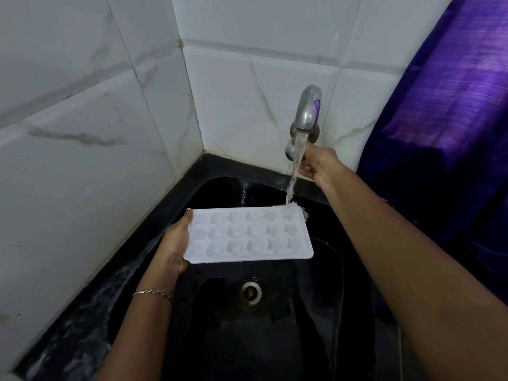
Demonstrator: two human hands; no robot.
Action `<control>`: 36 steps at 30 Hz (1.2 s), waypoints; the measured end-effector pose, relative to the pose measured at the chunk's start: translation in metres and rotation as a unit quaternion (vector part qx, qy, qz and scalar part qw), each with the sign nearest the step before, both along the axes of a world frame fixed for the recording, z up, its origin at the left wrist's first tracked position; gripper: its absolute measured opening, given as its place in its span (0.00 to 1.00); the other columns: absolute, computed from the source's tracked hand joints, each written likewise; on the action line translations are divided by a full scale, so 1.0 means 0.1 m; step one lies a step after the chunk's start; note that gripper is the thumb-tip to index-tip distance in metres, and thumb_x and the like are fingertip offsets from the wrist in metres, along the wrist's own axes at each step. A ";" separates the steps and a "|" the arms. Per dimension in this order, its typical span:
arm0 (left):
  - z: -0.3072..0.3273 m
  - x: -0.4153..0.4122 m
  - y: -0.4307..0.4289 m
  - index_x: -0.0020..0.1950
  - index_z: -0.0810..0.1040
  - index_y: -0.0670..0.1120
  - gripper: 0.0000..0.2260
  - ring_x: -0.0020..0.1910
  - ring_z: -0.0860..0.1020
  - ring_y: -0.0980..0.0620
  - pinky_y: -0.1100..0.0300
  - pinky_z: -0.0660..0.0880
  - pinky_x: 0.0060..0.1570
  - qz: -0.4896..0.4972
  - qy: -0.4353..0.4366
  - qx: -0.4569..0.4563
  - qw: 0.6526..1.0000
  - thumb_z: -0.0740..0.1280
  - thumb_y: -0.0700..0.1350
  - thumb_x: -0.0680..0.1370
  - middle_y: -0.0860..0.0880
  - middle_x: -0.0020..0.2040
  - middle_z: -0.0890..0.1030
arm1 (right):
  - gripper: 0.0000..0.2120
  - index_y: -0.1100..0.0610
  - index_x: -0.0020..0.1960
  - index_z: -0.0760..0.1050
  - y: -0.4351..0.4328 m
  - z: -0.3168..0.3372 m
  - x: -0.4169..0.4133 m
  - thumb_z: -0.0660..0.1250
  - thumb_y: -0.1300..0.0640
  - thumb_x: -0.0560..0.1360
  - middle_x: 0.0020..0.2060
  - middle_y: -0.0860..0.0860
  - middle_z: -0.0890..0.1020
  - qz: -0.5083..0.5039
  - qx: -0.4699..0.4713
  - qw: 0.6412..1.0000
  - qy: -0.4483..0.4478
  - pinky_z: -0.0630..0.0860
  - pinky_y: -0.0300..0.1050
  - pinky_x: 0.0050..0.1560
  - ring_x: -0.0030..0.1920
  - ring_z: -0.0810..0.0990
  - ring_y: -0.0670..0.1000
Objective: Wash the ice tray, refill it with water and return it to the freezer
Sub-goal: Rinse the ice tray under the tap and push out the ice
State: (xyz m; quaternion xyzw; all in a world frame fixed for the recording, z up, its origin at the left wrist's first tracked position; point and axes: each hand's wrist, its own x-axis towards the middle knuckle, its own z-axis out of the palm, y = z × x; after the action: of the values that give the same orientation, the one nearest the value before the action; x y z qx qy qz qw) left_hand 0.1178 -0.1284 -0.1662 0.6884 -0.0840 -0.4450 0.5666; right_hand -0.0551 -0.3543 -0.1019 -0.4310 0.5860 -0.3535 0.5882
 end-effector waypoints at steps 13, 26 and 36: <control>-0.05 0.00 -0.01 0.47 0.79 0.44 0.18 0.41 0.82 0.45 0.54 0.76 0.37 -0.011 0.005 0.019 1.000 0.58 0.55 0.82 0.44 0.43 0.83 | 0.24 0.63 0.52 0.79 -0.11 -0.13 -0.03 0.76 0.45 0.66 0.35 0.54 0.83 0.012 0.019 0.998 -0.053 0.82 0.41 0.42 0.35 0.83 0.49; 0.03 -0.07 -0.05 0.45 0.78 0.45 0.16 0.38 0.81 0.47 0.53 0.75 0.35 0.002 0.005 0.002 1.000 0.58 0.54 0.82 0.46 0.39 0.82 | 0.22 0.60 0.53 0.79 -0.14 -0.24 -0.05 0.74 0.44 0.69 0.43 0.55 0.84 0.033 0.045 0.989 -0.135 0.79 0.38 0.34 0.38 0.84 0.50; 0.01 -0.05 -0.07 0.45 0.79 0.45 0.17 0.38 0.81 0.46 0.53 0.76 0.37 0.001 0.013 -0.005 1.000 0.59 0.54 0.82 0.47 0.38 0.83 | 0.22 0.60 0.55 0.79 -0.14 -0.27 -0.05 0.73 0.44 0.71 0.44 0.55 0.83 0.042 0.051 0.985 -0.157 0.80 0.39 0.36 0.40 0.82 0.50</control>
State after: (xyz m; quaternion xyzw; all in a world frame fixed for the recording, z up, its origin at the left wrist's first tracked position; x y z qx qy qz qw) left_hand 0.1124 -0.1353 -0.1654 0.6796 -0.0781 -0.4527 0.5719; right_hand -0.0600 -0.3684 -0.1294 -0.3639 0.4850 -0.3619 0.7081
